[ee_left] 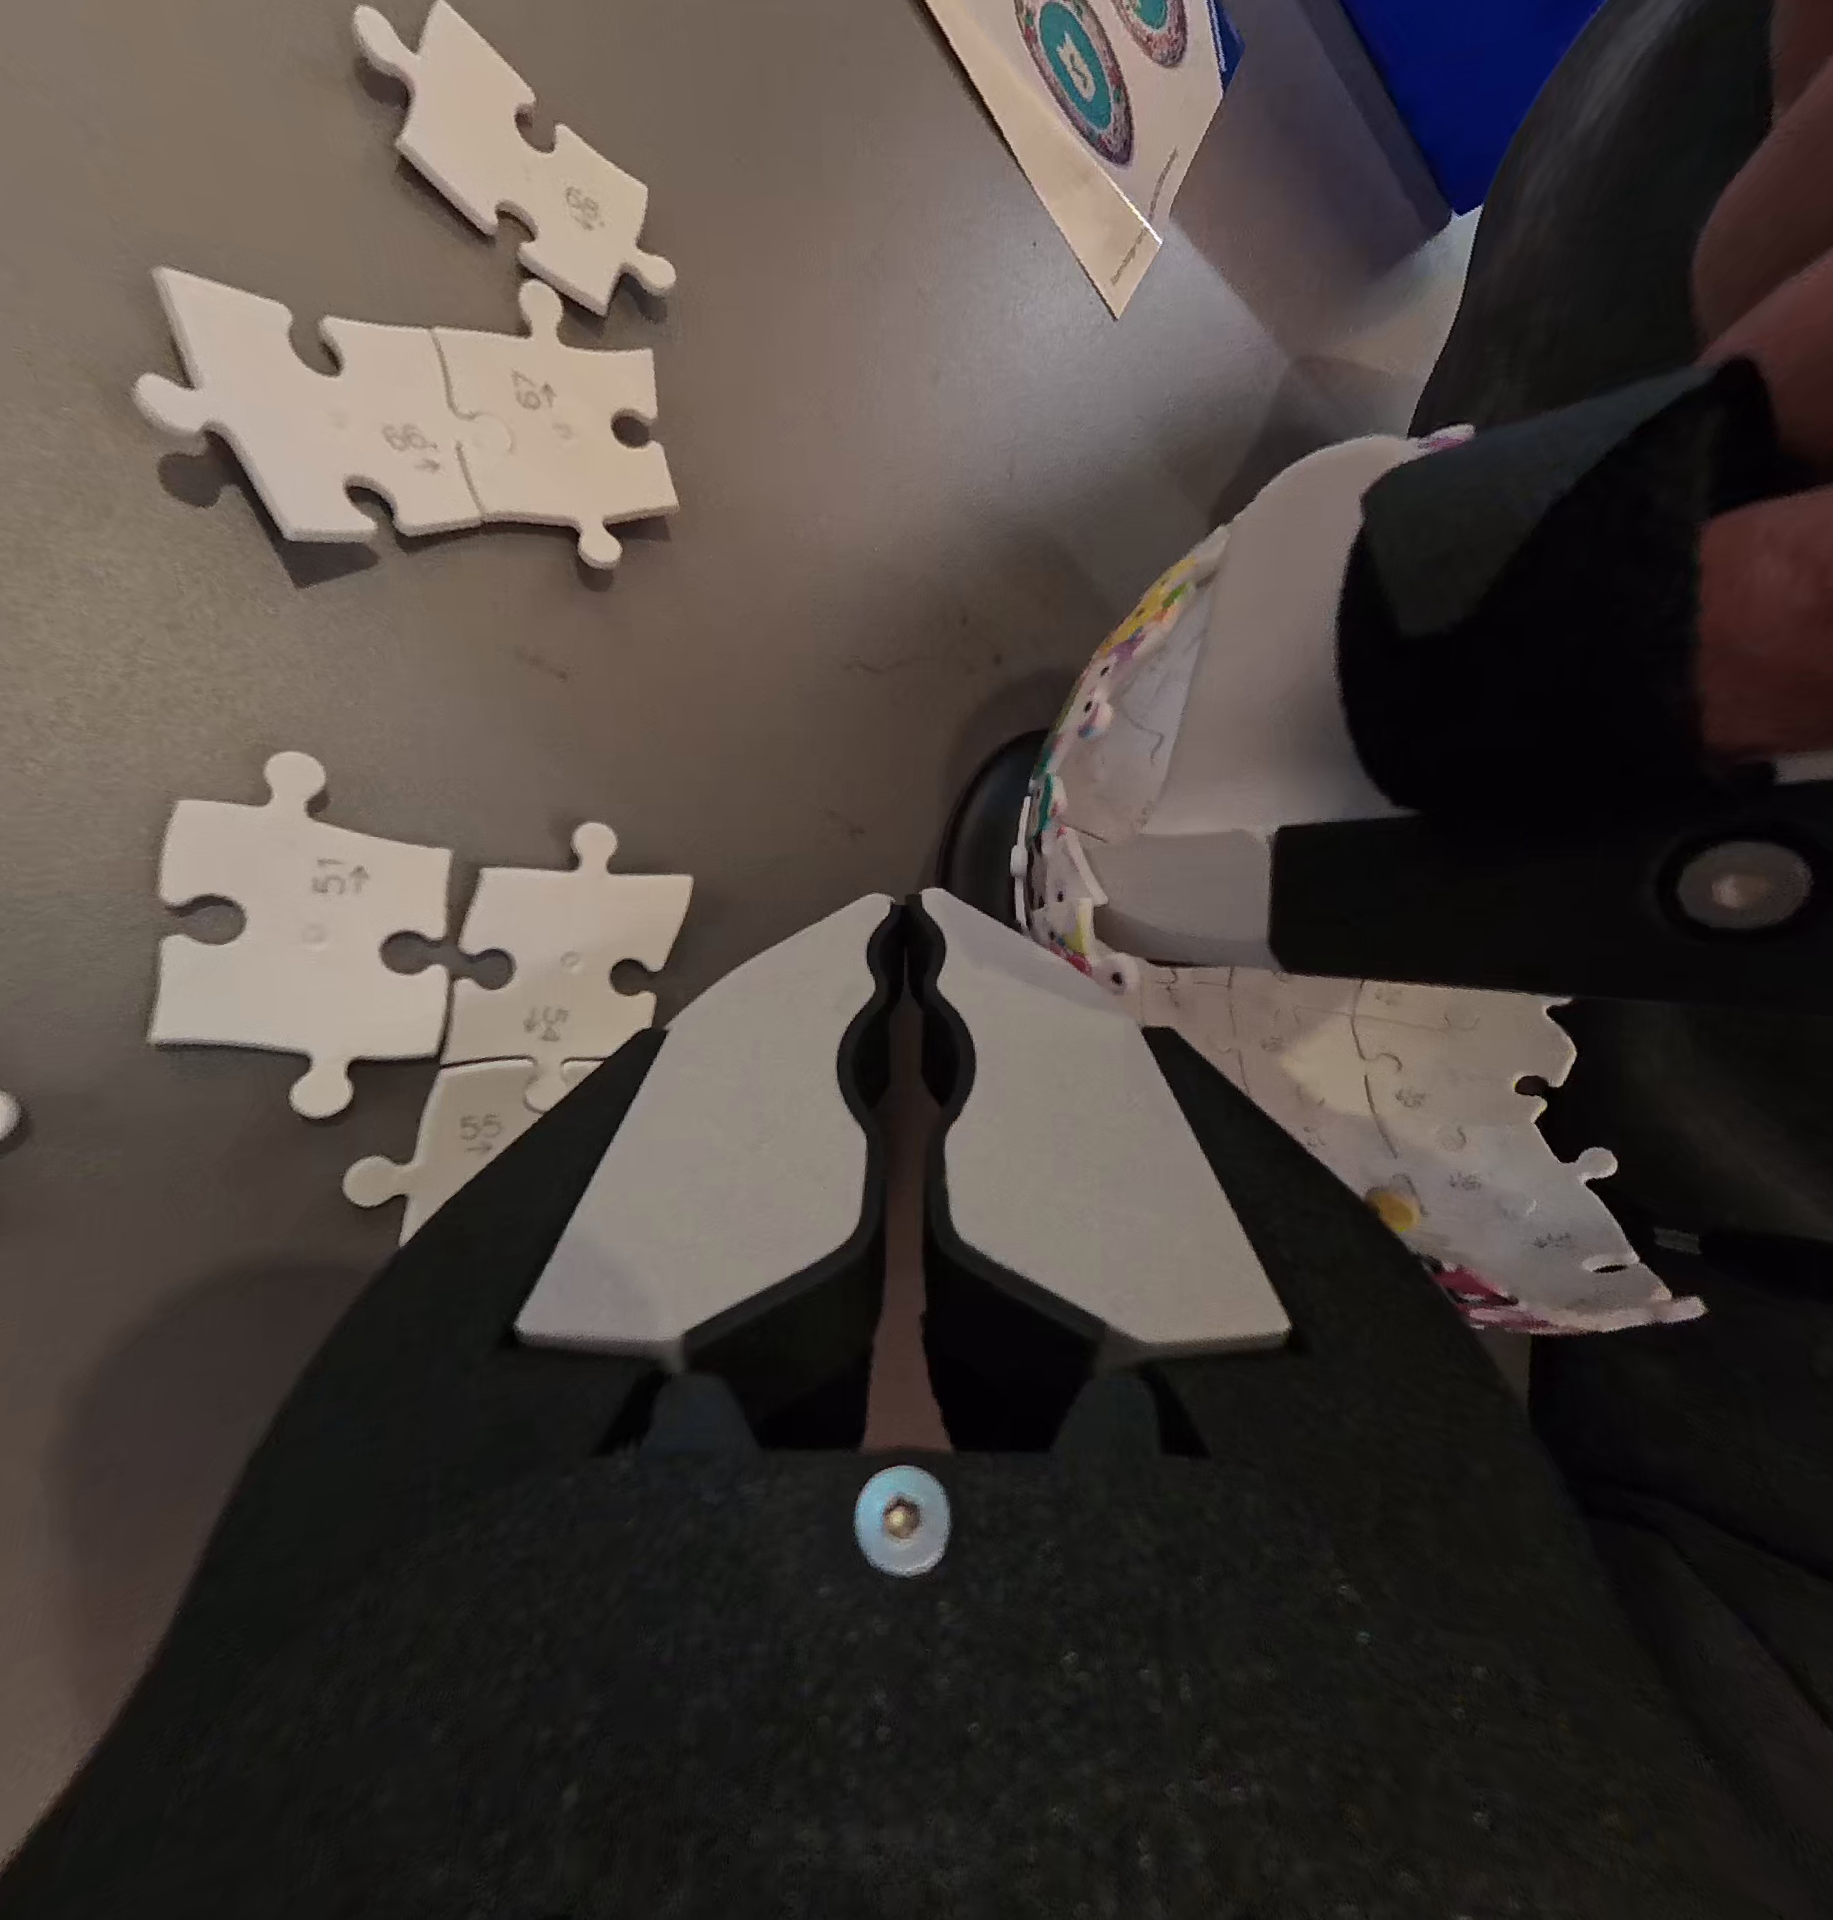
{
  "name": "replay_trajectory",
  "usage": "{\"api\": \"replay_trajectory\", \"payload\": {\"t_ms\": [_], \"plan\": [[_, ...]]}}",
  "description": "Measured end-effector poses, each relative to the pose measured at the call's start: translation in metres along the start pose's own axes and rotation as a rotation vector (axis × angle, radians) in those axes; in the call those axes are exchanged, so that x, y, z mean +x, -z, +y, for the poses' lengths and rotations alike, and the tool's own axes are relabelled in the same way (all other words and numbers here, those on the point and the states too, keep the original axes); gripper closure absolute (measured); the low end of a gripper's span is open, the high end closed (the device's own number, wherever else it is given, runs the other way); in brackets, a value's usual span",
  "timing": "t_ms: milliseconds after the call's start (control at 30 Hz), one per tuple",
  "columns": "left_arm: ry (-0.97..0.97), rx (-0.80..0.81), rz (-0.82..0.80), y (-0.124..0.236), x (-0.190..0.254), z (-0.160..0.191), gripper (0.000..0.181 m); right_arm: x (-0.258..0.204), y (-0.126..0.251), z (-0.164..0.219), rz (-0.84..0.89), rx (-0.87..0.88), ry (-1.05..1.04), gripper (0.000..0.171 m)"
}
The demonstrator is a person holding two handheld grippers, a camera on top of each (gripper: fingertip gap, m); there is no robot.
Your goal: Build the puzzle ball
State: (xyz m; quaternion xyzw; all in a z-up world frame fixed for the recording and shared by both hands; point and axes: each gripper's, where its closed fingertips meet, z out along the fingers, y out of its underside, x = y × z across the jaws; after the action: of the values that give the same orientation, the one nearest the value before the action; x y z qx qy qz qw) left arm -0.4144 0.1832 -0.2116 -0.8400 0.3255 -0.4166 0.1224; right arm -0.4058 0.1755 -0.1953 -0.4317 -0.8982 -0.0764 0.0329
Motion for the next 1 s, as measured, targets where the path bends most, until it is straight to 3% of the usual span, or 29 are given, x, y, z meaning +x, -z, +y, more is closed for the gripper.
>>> {"api": "replay_trajectory", "payload": {"t_ms": [300,467,500,567,733,867,1000], "plan": [[-0.002,0.002,-0.011,0.001,-0.001,-0.001,0.181,0.0,0.001,-0.002,0.0,0.028,-0.016,0.171],[0.019,0.073,-0.057,0.024,-0.008,-0.01,0.178,0.002,0.03,-0.007,0.018,0.193,0.003,0.171],[0.028,0.095,-0.058,0.032,-0.008,-0.012,0.173,0.007,0.041,-0.007,0.039,0.234,-0.004,0.167],[0.03,0.133,-0.045,0.047,-0.001,-0.017,0.163,0.019,0.059,-0.005,0.089,0.305,-0.042,0.143],[-0.02,0.095,-0.045,0.051,0.016,-0.017,0.148,0.019,0.048,-0.001,-0.052,0.313,-0.077,0.143],[0.006,0.035,-0.098,0.05,0.007,-0.005,0.148,0.021,0.03,-0.001,-0.157,0.321,-0.089,0.147],[0.093,0.117,-0.117,0.07,-0.004,-0.003,0.152,0.017,0.022,-0.006,-0.282,0.382,-0.089,0.151]]}}
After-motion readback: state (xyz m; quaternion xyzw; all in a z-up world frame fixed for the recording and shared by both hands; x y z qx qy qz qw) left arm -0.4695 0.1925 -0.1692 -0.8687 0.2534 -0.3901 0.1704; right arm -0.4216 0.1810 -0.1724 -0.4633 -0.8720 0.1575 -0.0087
